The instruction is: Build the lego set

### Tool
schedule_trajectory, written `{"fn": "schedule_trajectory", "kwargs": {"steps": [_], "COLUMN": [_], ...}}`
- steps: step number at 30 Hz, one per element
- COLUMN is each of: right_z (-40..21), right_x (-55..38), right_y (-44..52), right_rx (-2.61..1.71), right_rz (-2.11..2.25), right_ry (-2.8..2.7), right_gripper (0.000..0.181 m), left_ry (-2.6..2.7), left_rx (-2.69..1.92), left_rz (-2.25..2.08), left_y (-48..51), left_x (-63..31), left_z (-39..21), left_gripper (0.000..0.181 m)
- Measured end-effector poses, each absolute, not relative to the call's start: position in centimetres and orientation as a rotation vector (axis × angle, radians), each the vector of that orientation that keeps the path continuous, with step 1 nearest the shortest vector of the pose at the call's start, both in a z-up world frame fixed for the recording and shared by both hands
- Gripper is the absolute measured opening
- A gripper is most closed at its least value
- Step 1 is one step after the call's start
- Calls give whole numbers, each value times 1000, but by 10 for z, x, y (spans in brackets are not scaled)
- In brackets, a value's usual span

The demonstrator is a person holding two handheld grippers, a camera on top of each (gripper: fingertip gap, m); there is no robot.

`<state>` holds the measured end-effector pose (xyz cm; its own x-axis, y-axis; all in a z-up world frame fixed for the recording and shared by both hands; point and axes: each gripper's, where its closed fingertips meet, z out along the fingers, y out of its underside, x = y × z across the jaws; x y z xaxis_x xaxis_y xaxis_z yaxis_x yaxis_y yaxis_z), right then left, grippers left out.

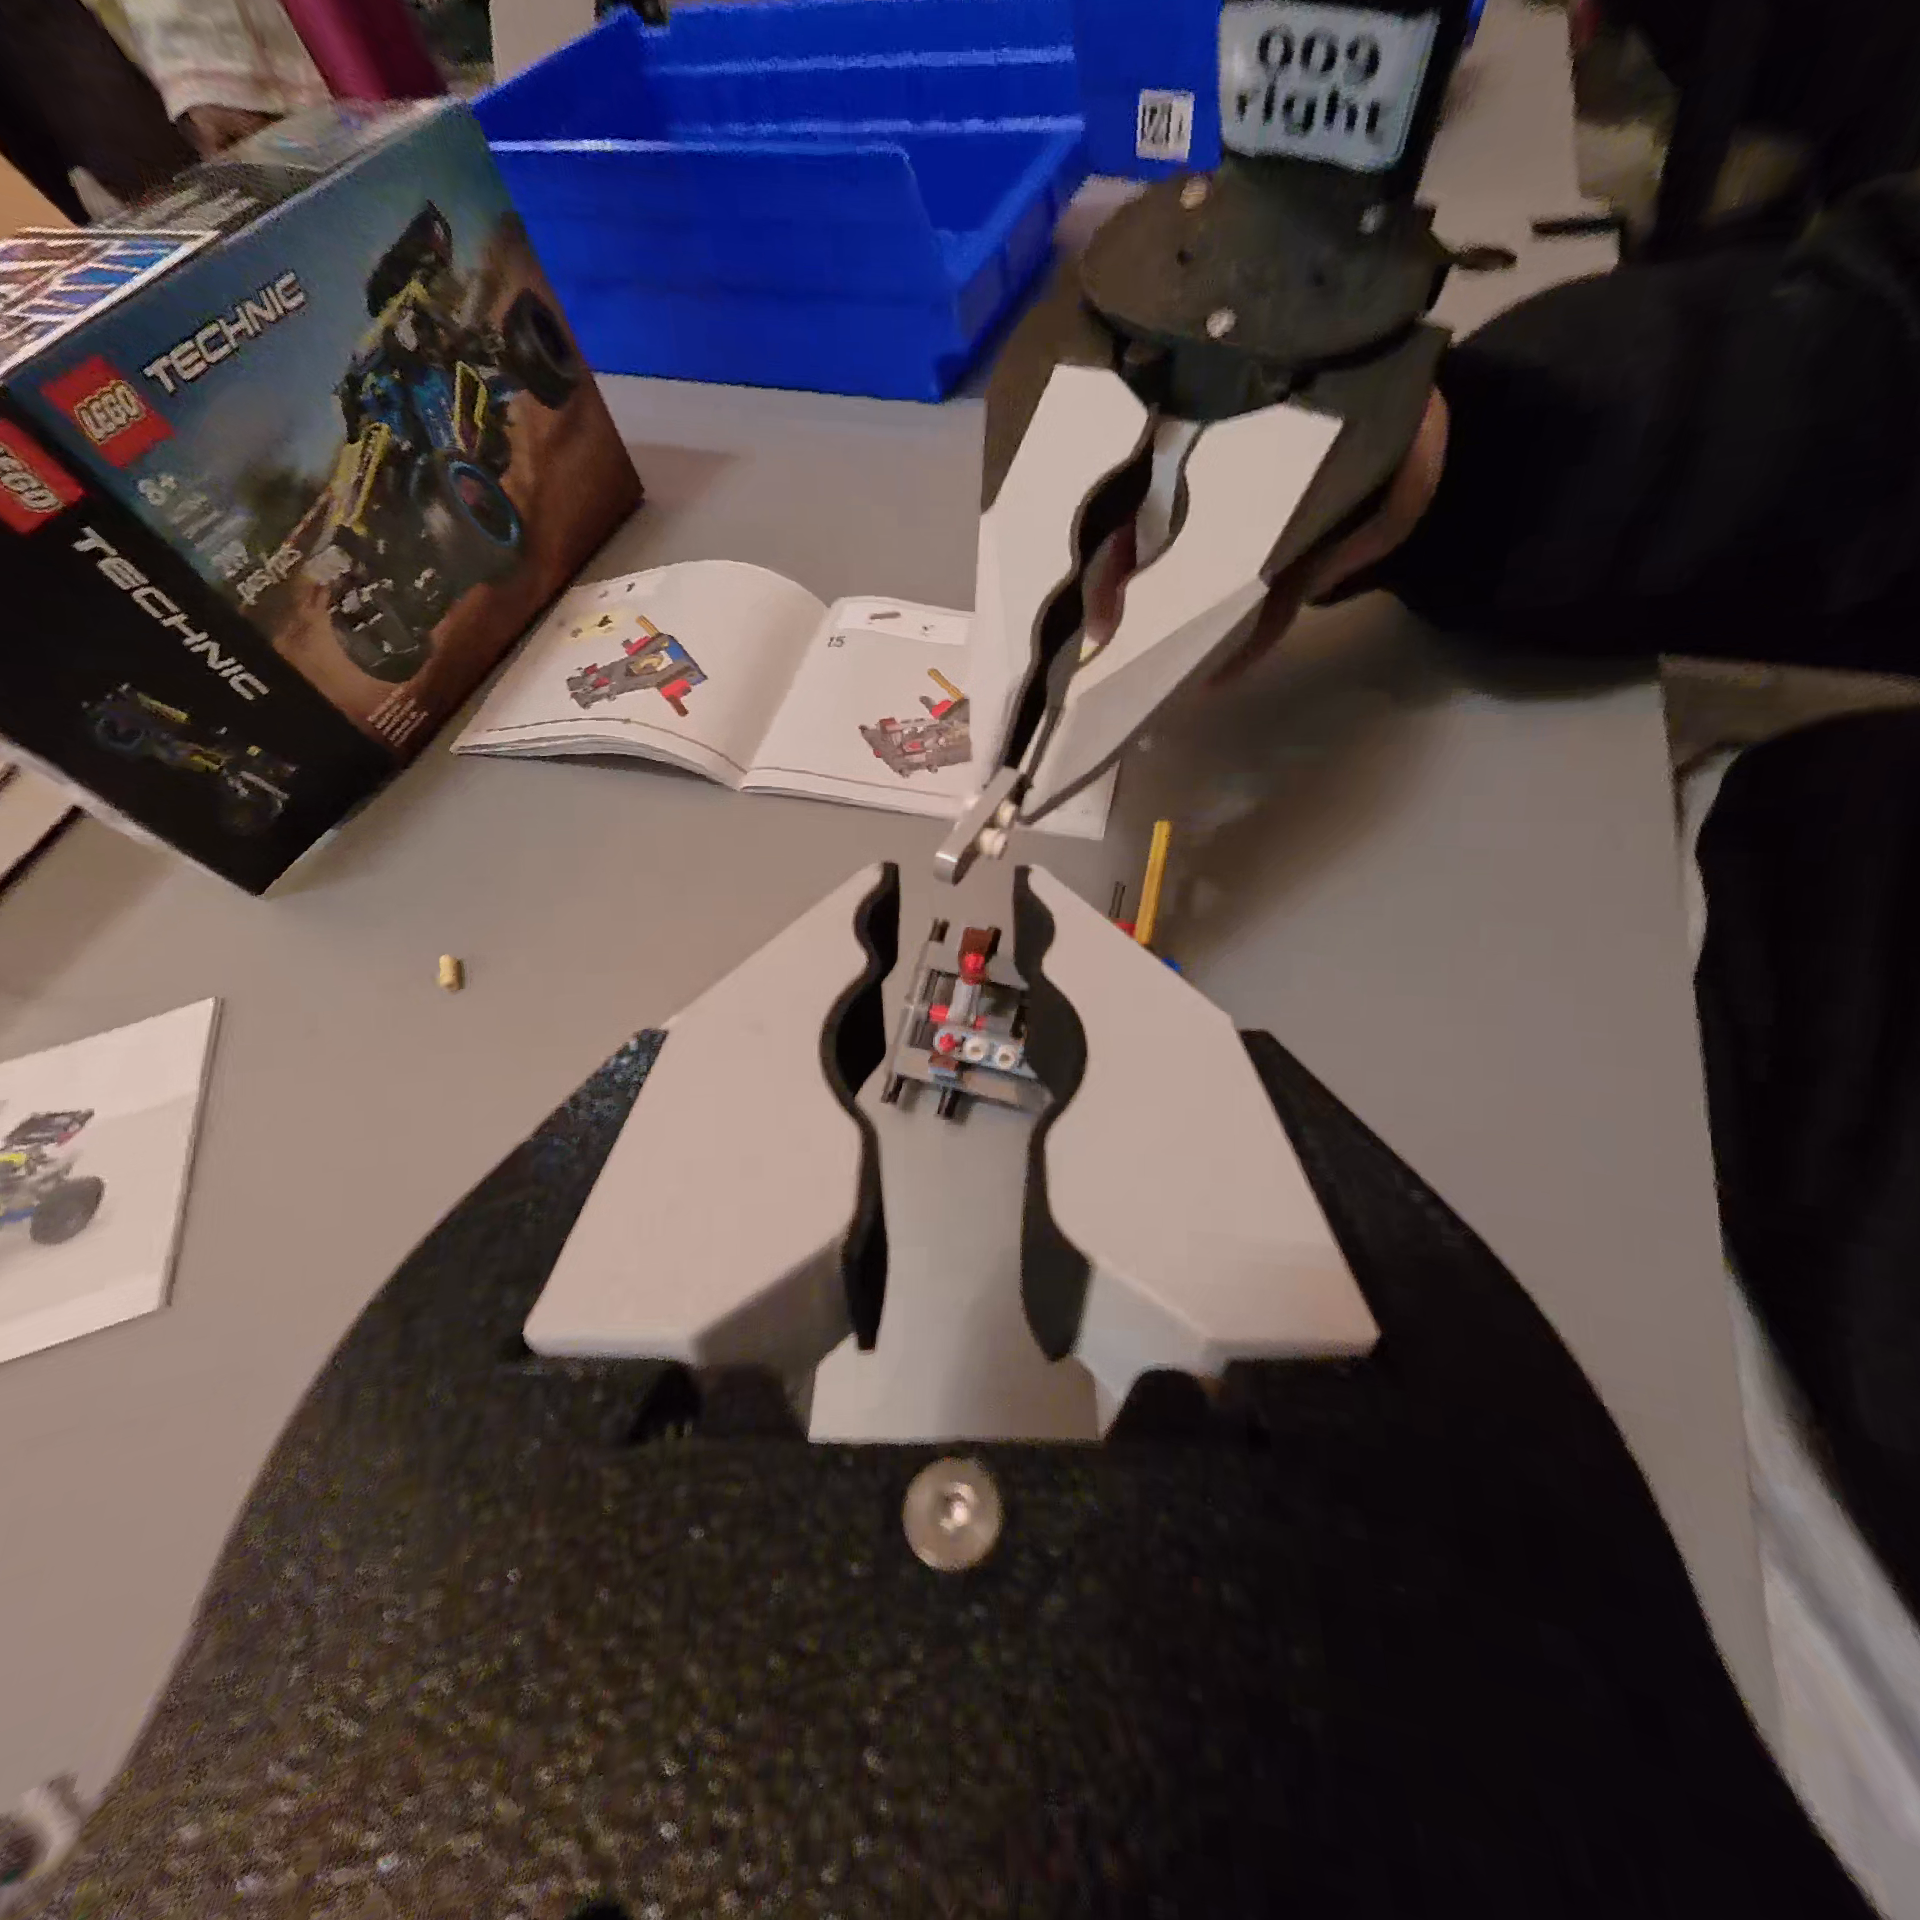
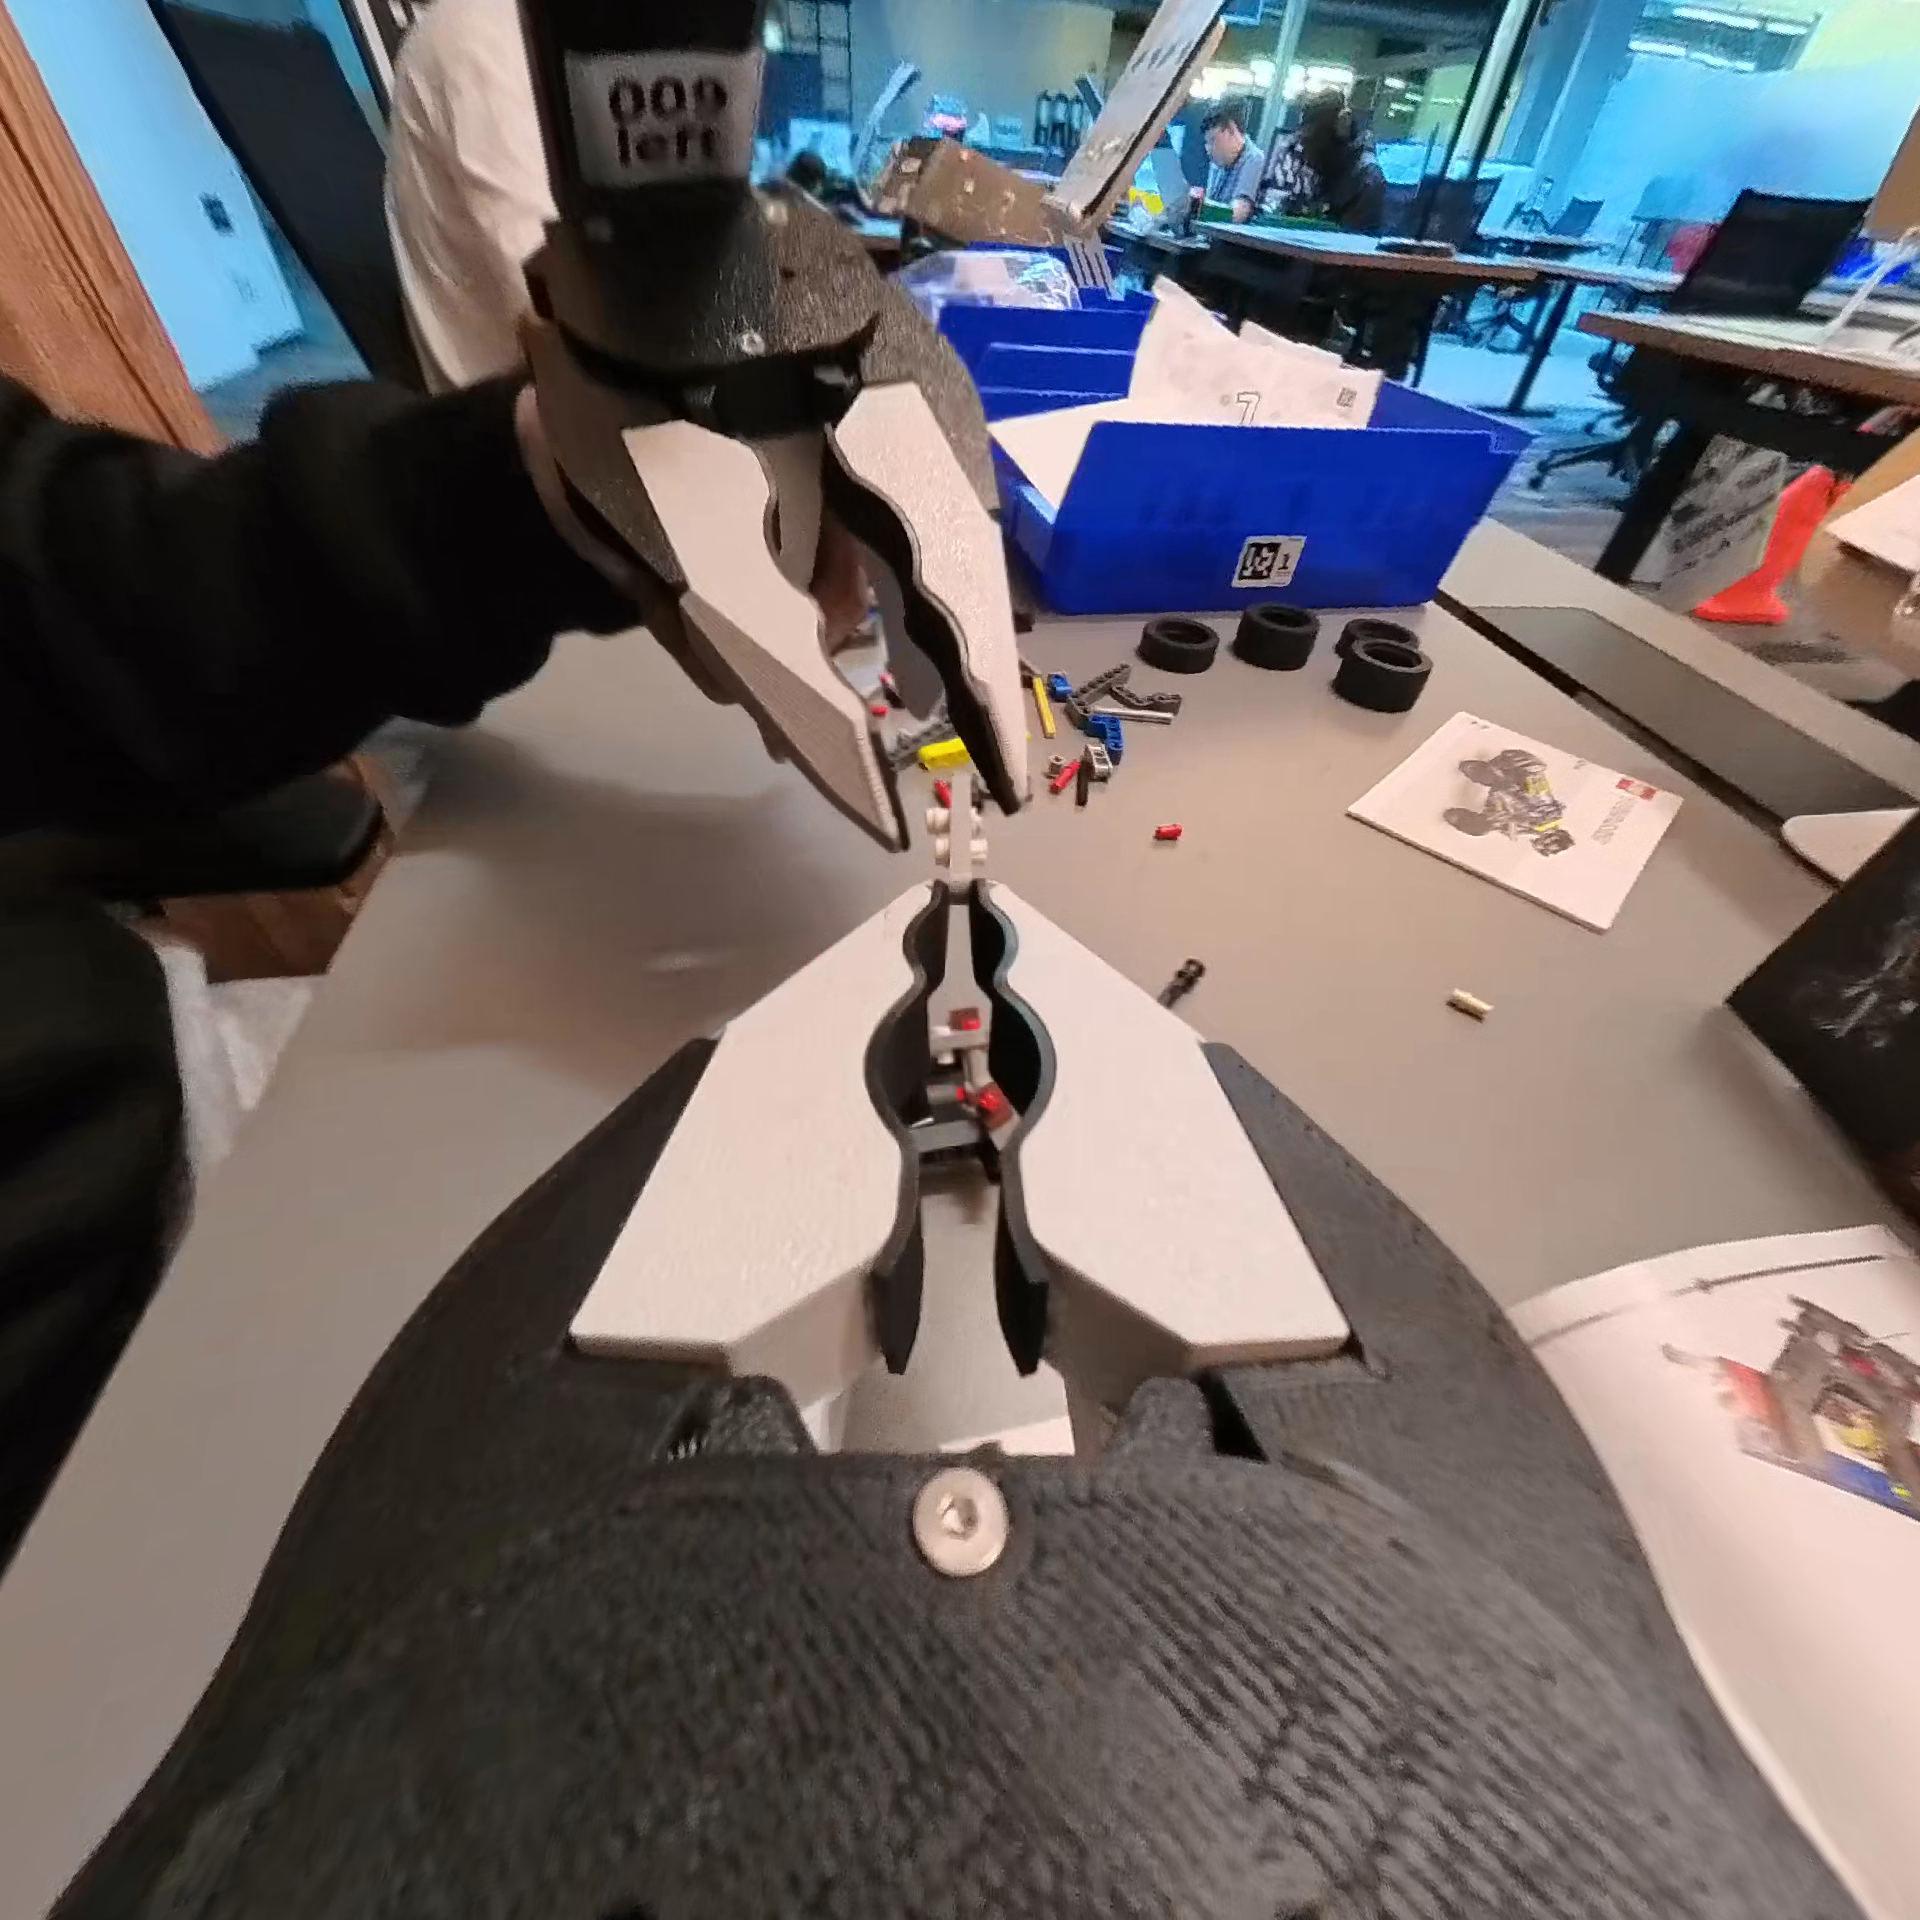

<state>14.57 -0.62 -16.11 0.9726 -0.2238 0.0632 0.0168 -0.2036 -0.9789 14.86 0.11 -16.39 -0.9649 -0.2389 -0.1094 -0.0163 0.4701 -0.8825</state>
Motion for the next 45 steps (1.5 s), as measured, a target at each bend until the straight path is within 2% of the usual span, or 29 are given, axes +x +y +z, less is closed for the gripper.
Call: {"fn": "schedule_trajectory", "kwargs": {"steps": [4,8,17,26,36,40,43,45], "right_z": [-158,-159,-154,-152,-141,-137,-137,-136], "right_x": [141,140,153,157,164,159,156,155], "right_y": [-4,-4,-8,-8,-12,-9,-6,-7], "right_rx": [-1737,-1749,-1678,-1667,-1599,-1589,-1599,-1601], "right_rz": [-162,-182,-174,-262,-630,-669,-693,-716], "right_ry": [164,152,327,345,356,317,289,278], "right_gripper": [2,2,2,1,1,1,1,2], "left_ry": [2464,2481,2323,2231,1854,1723,1694,1704], "left_rx": [-249,-276,-519,-663,-1461,-1619,-1638,-1631], "left_rz": [-1590,-1591,-1660,-1659,-2236,-2391,-2445,-2424], "left_y": [-1,-1,-1,-2,-14,-9,-10,-10], "left_x": [145,144,152,163,153,158,157,157], "left_z": [-159,-159,-151,-153,-136,-133,-130,-130], "left_gripper": [7,7,26,29,28,23,10,8]}}
